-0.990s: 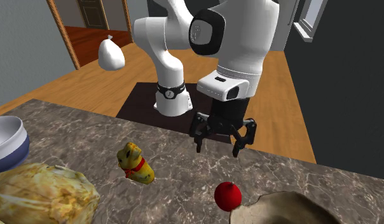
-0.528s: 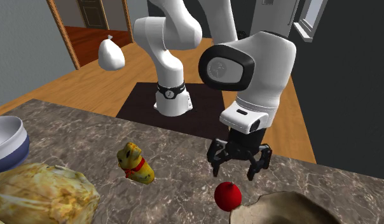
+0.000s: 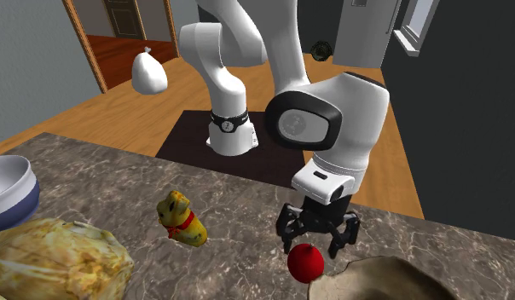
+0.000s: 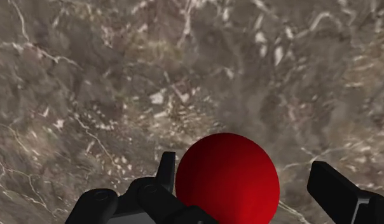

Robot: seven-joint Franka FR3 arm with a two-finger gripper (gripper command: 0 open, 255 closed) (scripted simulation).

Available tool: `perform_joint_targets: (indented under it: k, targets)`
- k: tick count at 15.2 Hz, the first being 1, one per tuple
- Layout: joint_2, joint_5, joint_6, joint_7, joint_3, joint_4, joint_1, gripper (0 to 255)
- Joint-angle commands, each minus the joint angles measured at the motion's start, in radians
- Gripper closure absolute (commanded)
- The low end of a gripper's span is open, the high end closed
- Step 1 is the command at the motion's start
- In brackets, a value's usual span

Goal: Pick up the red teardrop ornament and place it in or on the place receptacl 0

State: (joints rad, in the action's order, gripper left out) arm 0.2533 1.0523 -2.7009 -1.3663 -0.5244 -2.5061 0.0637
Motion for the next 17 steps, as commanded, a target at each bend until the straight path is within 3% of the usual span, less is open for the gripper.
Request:
perform_joint_targets:
  k: [1,6,7,16,17]
  targets:
    - [0.004,0.011,-0.002,-0.007,0.004,0.0,-0.001,0]
    - [0.004,0.01,-0.002,-0.007,0.004,0.0,-0.001,0]
    - [0.004,0.01,-0.002,-0.007,0.004,0.0,-0.001,255]
    - [0.004,0.011,-0.002,-0.007,0.004,0.0,-0.001,255]
    - [-0.013,-0.017,-0.001,0.016,-0.006,-0.006,0.006,255]
